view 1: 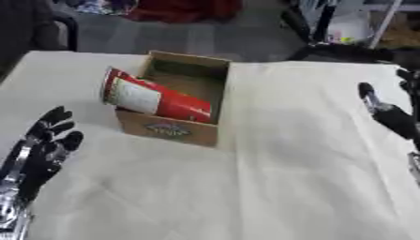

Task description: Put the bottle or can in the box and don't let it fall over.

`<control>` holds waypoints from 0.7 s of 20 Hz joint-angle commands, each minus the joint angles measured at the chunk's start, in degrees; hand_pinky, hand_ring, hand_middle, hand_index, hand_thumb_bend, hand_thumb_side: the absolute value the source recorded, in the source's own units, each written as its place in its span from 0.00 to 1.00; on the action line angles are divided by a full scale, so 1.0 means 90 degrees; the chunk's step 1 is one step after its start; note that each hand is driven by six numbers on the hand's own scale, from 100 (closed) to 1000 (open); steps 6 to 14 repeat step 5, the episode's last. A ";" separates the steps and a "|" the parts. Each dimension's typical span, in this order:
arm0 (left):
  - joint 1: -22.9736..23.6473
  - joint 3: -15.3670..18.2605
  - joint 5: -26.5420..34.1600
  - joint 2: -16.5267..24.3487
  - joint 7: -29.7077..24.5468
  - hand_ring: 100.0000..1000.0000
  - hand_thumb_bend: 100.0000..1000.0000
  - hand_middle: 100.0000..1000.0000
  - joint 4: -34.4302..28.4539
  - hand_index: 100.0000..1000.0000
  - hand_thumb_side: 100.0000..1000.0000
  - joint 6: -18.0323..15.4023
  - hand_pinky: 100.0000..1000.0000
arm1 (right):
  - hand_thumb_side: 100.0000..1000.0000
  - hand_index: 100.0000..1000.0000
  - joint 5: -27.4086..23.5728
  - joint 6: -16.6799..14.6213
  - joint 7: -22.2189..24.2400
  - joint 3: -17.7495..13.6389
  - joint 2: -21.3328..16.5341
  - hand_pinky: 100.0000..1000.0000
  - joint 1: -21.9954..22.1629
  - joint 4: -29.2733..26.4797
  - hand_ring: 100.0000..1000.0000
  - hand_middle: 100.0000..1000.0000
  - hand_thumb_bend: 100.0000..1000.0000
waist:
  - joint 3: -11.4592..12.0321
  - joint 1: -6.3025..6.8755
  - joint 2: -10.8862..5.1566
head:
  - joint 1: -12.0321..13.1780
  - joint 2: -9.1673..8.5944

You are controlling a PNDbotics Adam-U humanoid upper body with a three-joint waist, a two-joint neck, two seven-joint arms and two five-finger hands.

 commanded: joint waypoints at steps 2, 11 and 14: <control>-0.0008 0.0072 -0.0029 0.0121 0.0049 0.87 0.71 0.85 -0.0083 0.96 0.62 -0.0005 0.74 | 0.14 1.00 0.0423 0.0064 -0.0576 -0.0563 0.0245 0.93 0.0454 -0.0382 0.92 0.92 0.37 | -0.0074 0.0083 -0.0236 | 0.0061 0.0087; 0.0004 0.0071 -0.0032 0.0122 0.0056 0.87 0.71 0.85 -0.0073 0.96 0.62 -0.0006 0.74 | 0.12 1.00 0.0467 0.0121 -0.0849 -0.0669 0.0322 0.93 0.0727 -0.0390 0.92 0.92 0.36 | -0.0137 0.0092 -0.0260 | 0.0057 0.0133; 0.0004 0.0071 -0.0032 0.0122 0.0056 0.87 0.71 0.85 -0.0073 0.96 0.62 -0.0006 0.74 | 0.12 1.00 0.0467 0.0121 -0.0849 -0.0669 0.0322 0.93 0.0727 -0.0390 0.92 0.92 0.36 | -0.0137 0.0092 -0.0260 | 0.0057 0.0133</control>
